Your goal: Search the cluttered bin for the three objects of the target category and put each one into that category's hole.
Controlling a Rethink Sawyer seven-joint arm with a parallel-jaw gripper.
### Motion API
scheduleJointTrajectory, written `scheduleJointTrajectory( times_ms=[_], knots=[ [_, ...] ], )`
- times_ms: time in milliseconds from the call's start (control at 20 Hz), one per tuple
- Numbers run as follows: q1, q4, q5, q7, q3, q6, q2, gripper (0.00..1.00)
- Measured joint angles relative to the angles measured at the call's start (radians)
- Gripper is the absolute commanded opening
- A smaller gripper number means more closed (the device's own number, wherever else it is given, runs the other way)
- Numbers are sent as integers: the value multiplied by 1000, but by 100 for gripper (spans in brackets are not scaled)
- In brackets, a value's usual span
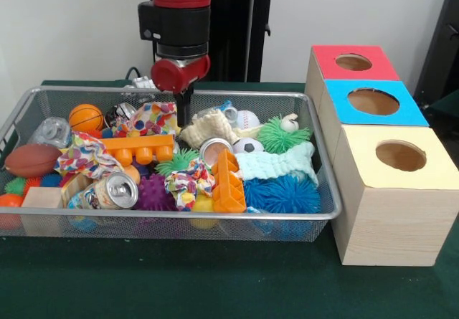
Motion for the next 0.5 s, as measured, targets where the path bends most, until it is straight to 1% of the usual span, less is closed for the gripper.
scheduleJointTrajectory(
  times_ms=[50, 150, 200, 250, 300, 350, 450, 500],
  knots=[
    [-38, 2, 4, 0, 43, 0, -3, 0],
    [-80, 4, 9, 0, 91, 0, -3, 0],
    [-108, 6, 11, 0, 123, 0, -3, 0],
    [-149, 11, 16, 1, 172, 0, -2, 0],
    [-169, 14, 20, 2, 195, 0, -1, 0],
    [-215, 21, 32, 8, 249, 0, 5, 0],
    [-273, 33, 54, 23, 318, 0, 17, 0],
    [-289, 36, 63, 30, 338, 0, 23, 0]
  ],
)
